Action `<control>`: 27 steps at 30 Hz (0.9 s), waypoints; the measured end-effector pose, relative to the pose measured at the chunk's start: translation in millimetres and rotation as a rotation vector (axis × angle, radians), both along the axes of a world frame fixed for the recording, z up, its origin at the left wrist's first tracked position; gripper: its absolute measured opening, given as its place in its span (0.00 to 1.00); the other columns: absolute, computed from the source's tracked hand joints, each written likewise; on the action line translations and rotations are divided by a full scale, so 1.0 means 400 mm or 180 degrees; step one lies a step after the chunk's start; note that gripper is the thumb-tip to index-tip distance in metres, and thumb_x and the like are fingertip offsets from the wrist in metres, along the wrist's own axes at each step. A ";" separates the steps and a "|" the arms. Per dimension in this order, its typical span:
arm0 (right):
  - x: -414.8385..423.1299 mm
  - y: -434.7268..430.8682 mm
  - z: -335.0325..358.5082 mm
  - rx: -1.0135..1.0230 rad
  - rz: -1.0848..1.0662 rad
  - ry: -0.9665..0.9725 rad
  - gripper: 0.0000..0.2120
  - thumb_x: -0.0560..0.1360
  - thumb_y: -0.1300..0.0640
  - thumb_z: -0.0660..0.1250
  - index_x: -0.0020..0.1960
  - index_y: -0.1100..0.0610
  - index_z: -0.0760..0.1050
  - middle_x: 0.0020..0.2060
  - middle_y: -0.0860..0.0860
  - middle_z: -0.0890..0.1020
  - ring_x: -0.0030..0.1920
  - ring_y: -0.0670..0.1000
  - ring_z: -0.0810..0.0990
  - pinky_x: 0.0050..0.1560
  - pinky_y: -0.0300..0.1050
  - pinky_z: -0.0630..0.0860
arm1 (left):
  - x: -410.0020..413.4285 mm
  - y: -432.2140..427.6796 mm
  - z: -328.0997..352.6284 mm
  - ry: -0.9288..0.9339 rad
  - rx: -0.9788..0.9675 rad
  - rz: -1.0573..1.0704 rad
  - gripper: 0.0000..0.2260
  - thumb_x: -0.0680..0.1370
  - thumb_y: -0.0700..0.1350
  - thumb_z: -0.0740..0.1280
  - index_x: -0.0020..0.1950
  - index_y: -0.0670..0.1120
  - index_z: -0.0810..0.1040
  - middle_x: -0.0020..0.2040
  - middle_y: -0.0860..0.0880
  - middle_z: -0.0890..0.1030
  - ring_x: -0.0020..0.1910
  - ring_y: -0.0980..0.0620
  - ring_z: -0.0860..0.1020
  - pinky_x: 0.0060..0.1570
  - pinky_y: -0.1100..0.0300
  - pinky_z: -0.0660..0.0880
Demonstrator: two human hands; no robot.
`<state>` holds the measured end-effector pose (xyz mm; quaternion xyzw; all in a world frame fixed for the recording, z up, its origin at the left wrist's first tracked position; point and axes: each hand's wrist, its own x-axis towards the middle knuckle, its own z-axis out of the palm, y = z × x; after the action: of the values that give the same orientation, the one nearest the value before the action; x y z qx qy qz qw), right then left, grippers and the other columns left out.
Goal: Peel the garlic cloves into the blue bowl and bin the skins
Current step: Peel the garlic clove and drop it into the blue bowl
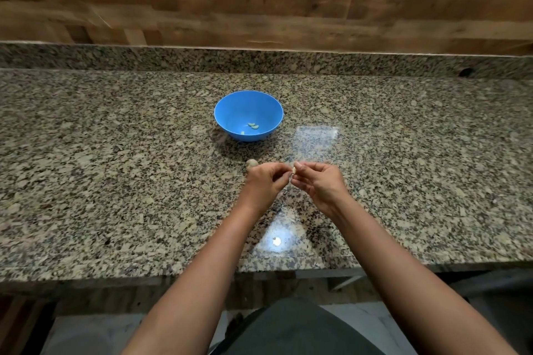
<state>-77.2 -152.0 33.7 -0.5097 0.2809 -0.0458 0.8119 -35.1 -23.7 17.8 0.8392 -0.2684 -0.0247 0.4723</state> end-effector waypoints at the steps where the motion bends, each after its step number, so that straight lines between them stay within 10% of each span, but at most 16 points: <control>1: 0.001 0.000 0.001 0.0034 0.0007 0.0021 0.03 0.73 0.68 0.66 0.44 0.69 0.77 0.36 0.58 0.79 0.33 0.51 0.78 0.35 0.39 0.80 | -0.002 -0.001 0.000 -0.0106 0.0075 -0.0017 0.08 0.76 0.40 0.67 0.53 0.41 0.81 0.46 0.47 0.82 0.42 0.56 0.78 0.44 0.68 0.76; 12: 0.003 0.015 0.010 0.0216 0.0222 0.0143 0.04 0.73 0.71 0.65 0.47 0.67 0.76 0.41 0.59 0.81 0.37 0.52 0.81 0.35 0.40 0.80 | 0.002 -0.020 -0.004 -0.0146 0.0324 0.0292 0.04 0.78 0.43 0.65 0.48 0.43 0.74 0.40 0.57 0.68 0.39 0.64 0.67 0.38 0.72 0.69; 27: -0.013 -0.011 -0.004 0.0110 0.0313 0.0308 0.08 0.74 0.74 0.61 0.51 0.68 0.75 0.44 0.62 0.78 0.38 0.54 0.80 0.38 0.40 0.81 | 0.014 -0.003 -0.042 0.0551 0.0583 0.0530 0.08 0.78 0.41 0.65 0.56 0.42 0.79 0.52 0.46 0.81 0.44 0.56 0.75 0.45 0.68 0.72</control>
<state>-82.5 -156.5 32.0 -0.5104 0.2952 0.0237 0.8074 -29.5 -25.1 1.2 0.8929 -0.1528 -0.0822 0.4156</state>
